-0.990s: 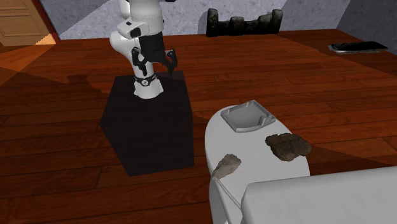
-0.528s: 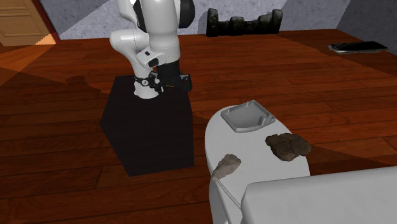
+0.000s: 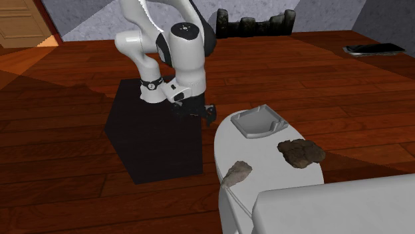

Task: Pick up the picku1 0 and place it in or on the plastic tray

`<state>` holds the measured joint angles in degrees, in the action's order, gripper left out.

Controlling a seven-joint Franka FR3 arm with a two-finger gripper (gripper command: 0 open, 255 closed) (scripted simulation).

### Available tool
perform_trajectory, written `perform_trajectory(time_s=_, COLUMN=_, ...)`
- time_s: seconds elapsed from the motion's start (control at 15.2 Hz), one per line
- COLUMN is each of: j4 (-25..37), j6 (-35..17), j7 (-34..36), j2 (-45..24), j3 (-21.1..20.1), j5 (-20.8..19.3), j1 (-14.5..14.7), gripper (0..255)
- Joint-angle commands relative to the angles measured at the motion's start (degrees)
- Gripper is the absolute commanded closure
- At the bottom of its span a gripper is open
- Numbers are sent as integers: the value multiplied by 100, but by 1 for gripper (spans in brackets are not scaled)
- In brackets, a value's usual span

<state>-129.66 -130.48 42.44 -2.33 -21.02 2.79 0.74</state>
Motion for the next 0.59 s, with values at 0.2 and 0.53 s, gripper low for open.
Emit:
perform_trajectory(time_s=0.2, j4=723, j6=-486, j7=688, j2=-1188, j3=53, j5=-474, j1=164, gripper=0)
perform_trajectory(time_s=0.53, j4=1622, j6=-763, j7=1250, j2=-2322, j3=259, j5=-845, j1=469, gripper=0)
